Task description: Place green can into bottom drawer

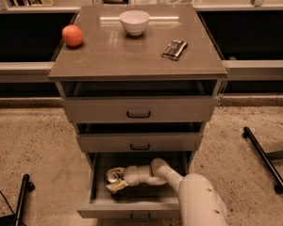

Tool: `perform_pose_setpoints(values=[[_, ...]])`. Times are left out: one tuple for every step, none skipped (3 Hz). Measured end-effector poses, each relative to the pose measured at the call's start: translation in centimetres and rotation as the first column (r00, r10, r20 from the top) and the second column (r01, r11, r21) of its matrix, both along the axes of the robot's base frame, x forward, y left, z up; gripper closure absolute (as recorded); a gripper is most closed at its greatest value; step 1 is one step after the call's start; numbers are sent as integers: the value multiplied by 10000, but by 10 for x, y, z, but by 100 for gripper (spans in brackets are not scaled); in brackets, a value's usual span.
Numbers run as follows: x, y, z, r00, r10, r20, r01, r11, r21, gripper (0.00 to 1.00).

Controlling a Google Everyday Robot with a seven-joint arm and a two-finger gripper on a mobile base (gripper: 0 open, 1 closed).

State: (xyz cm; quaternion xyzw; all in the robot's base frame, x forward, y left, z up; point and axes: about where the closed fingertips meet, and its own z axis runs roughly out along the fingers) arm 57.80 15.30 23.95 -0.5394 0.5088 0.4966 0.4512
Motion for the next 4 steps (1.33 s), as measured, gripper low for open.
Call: perform_pose_setpoints(values=[[3, -8, -17, 9995, -294, 88, 296, 9992, -266, 61], [-8, -1, -15, 9994, -71, 338, 85, 9990, -436, 38], [-10, 1, -15, 9995, -28, 313, 41, 9991, -427, 15], [-10, 1, -15, 9995, -27, 312, 40, 9991, -427, 0]])
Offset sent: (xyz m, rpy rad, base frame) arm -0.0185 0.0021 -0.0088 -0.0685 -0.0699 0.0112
